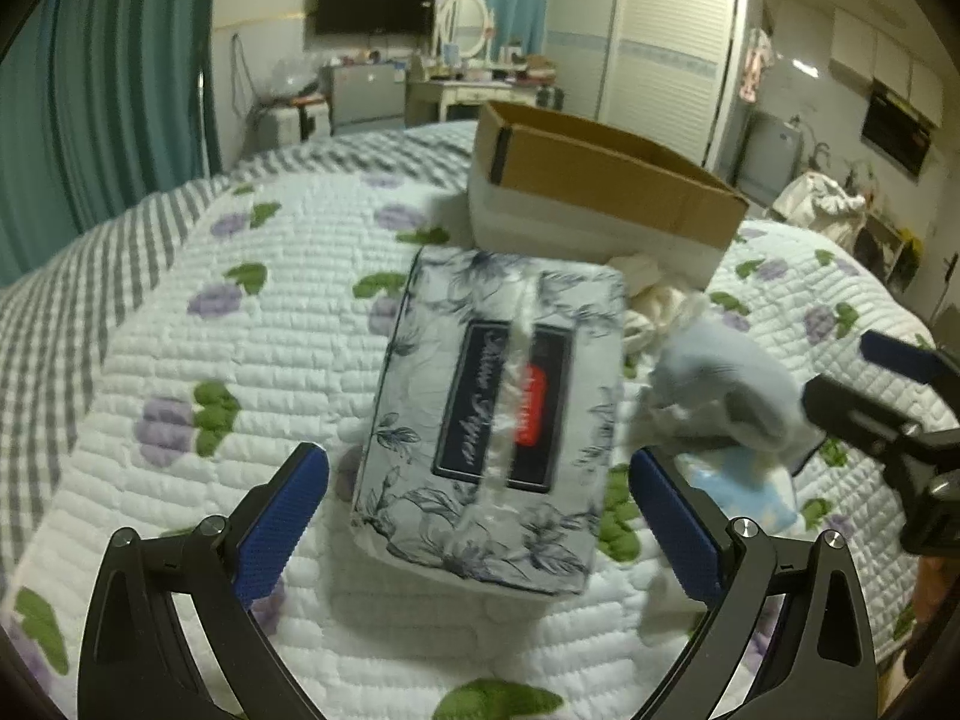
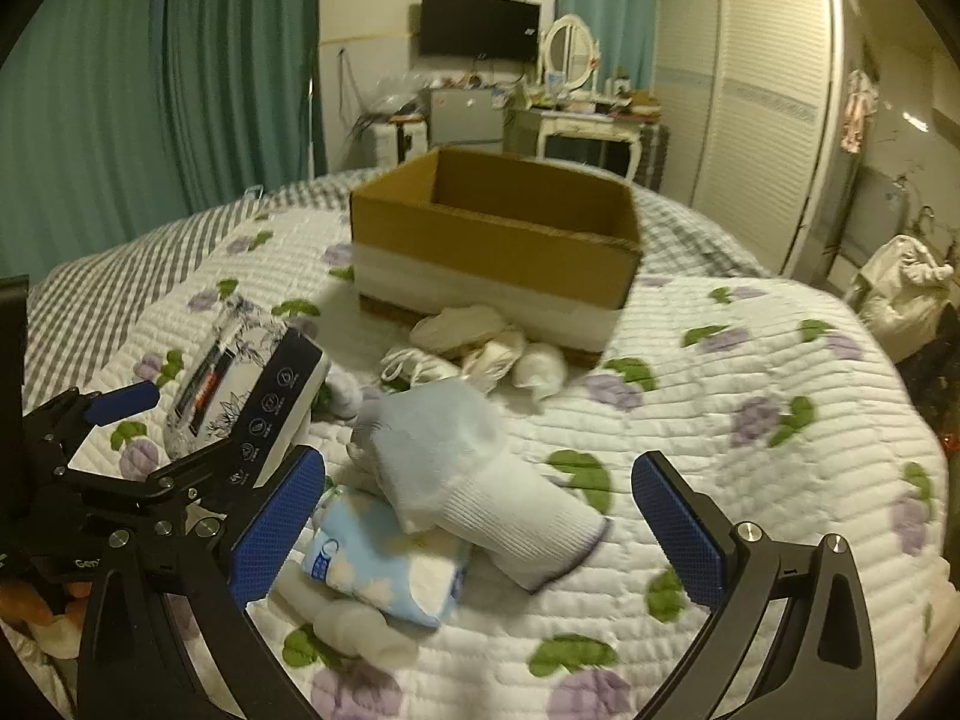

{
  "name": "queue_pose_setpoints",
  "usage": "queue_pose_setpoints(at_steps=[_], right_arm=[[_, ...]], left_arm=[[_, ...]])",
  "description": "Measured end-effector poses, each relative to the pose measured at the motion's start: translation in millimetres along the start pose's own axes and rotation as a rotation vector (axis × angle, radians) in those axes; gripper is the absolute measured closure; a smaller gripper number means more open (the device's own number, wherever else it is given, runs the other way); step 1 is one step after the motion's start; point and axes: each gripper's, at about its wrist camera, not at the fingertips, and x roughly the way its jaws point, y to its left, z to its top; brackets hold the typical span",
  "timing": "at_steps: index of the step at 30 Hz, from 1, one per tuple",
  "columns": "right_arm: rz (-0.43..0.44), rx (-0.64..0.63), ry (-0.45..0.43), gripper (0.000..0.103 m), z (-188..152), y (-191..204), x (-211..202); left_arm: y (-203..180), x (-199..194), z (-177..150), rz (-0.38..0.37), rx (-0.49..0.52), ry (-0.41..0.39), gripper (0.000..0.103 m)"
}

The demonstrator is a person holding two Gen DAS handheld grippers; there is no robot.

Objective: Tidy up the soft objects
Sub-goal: 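Grasp the floral tissue pack with left tool while right tool grasps white sock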

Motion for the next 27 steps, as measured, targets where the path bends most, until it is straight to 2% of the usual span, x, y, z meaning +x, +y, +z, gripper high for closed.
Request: queue_pose_setpoints(at_steps=[4, 5, 8, 10, 14, 16, 21, 27], right_arm=[[0.01, -0.015, 0.06, 0.006, -0.9, 5.0, 29.9], [0.01, -0.013, 0.072, 0.006, -1.8, 4.7, 36.2], [0.032, 0.012, 0.115, 0.017, -6.4, 0.7, 53.5], [0.031, 0.013, 0.13, 0.024, -9.8, 0.3, 58.0], [0.055, 0.026, 0.121, 0.051, -14.5, -3.7, 54.2], [0.072, 0.046, 0.103, 0.059, -15.4, -7.8, 45.2], [0.104, 0.071, 0.052, 0.063, -13.4, -11.3, 11.9], [0.104, 0.05, -0.033, 0.063, 1.8, -13.3, -44.2]], left_arm=[[2.1, 12.3, -0.7, -0.023, 0.0, 0.014, 0.008], [1.4, 14.7, -0.8, -0.032, 0.002, 0.016, 0.013], [-1.8, 19.2, -0.5, -0.036, 0.019, 0.013, 0.016], [-2.9, 18.7, 0.3, -0.037, 0.026, 0.011, 0.018], [-2.0, 12.6, 1.5, -0.032, 0.025, 0.004, 0.024], [-2.1, 6.7, 2.2, -0.028, 0.023, -0.003, 0.028], [-2.2, -18.9, 5.8, -0.035, -0.006, -0.014, 0.029], [-11.3, -71.1, 28.8, -0.048, 0.0, -0.103, 0.029]])
